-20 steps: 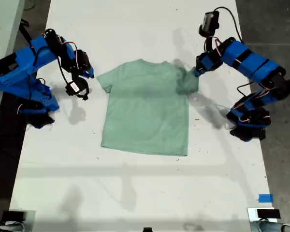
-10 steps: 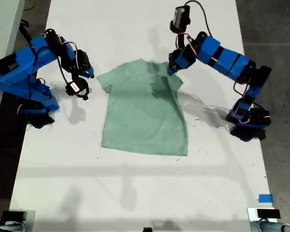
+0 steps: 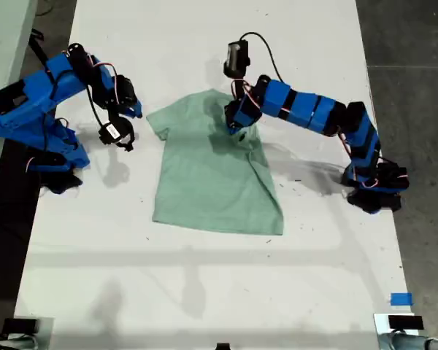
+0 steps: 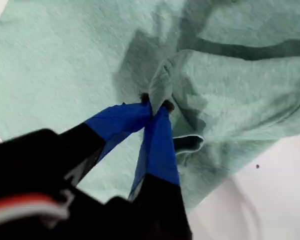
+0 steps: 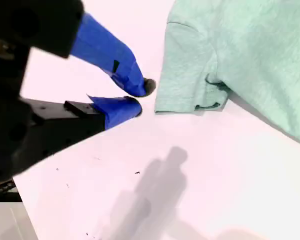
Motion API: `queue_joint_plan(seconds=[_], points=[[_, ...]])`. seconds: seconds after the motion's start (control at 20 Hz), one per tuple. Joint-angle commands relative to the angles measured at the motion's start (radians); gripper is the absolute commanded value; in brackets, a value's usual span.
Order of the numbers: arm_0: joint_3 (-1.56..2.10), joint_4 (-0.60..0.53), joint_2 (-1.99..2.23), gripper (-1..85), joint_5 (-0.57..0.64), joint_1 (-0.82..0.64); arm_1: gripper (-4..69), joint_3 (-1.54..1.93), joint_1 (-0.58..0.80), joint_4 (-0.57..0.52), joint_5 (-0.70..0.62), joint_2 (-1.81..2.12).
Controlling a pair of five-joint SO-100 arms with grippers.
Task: Fold t-shirt
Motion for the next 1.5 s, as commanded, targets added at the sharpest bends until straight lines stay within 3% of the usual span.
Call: queue_joint_plan(seconds=[0.0, 0.05, 0.15, 0.2, 0.45, 0.75, 1.05, 1.45], points=[[-0.041, -0.021, 0.006, 3.5, 0.000, 0.021, 8.7, -0.084, -0.018, -0.049, 0.034, 0.009], [-0.040, -0.021, 0.006, 3.7, 0.000, 0.023, 21.1, -0.091, -0.017, -0.035, 0.054, 0.017], [-0.038, -0.021, 0.005, 5.4, -0.003, 0.025, 28.1, -0.137, -0.003, 0.031, 0.060, 0.029], [-0.038, -0.021, 0.003, 6.1, -0.003, 0.028, 40.0, -0.149, 0.003, 0.048, 0.021, 0.043], [-0.040, -0.031, -0.011, 13.2, -0.005, 0.029, 30.1, -0.135, 0.067, 0.161, -0.018, 0.176], [-0.058, -0.038, -0.052, 17.4, 0.003, 0.002, 25.2, -0.058, 0.155, 0.299, -0.081, 0.440], [-0.084, -0.040, -0.114, 18.7, 0.015, -0.028, 21.1, 0.242, 0.242, 0.311, -0.098, 0.796], [-0.121, -0.129, -0.293, 19.6, 0.074, -0.109, 15.6, 0.838, 0.262, 0.209, -0.028, 1.252]])
